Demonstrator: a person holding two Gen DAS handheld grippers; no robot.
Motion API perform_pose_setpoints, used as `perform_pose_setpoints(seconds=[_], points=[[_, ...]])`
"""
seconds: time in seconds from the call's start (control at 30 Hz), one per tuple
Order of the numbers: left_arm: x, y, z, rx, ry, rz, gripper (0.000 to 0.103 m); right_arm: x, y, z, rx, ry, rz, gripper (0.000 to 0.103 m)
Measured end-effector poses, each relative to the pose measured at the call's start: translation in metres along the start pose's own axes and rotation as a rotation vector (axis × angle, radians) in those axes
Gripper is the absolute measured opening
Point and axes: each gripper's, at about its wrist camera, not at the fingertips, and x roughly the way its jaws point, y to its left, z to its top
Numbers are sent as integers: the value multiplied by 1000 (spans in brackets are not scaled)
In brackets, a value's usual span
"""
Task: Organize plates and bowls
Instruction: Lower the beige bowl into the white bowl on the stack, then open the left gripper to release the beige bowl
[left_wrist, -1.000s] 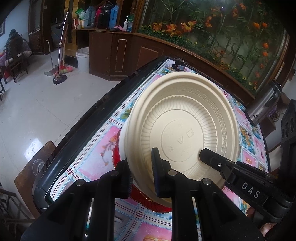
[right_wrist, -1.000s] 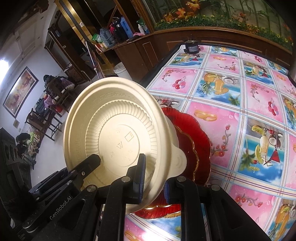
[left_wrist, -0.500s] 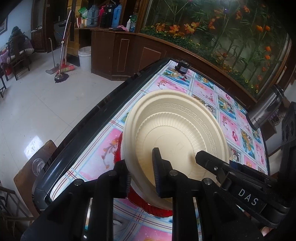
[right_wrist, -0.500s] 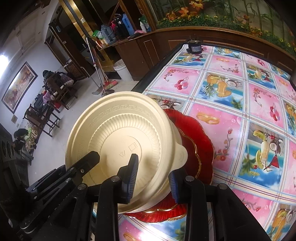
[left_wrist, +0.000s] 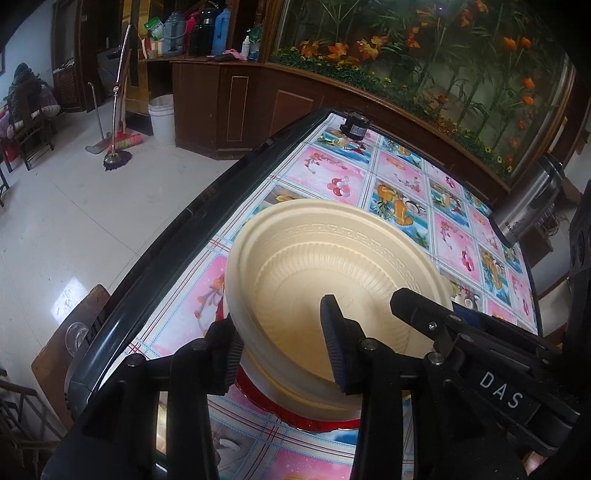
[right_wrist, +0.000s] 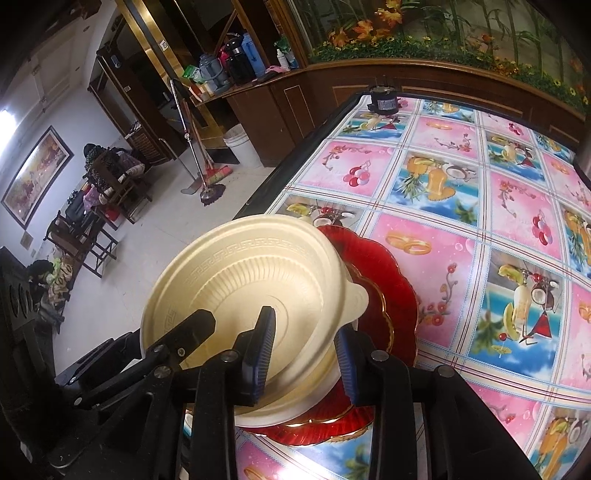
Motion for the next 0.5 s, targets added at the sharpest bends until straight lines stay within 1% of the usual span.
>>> perform_pose_setpoints(seconds=[0.07,0.17,0.23,0.3,0.5], points=[[0,-2,-1,2,2,6,39,-2,2,0,-10,-8,-17,33],[-2,0,-3,2,-16,38,52,-5,4,2,-36,-33,-86,39],[-6,4,-3,-13,-36,51,64,-8,3,3,-35,-40,-98,42],[-8,5,-2,-18,-49,51,67,-8,2,3,-30,-41,-101,42],[-10,5,-2,-11,-56,55,67,-7,-1,-1,-26,-36,-97,43]])
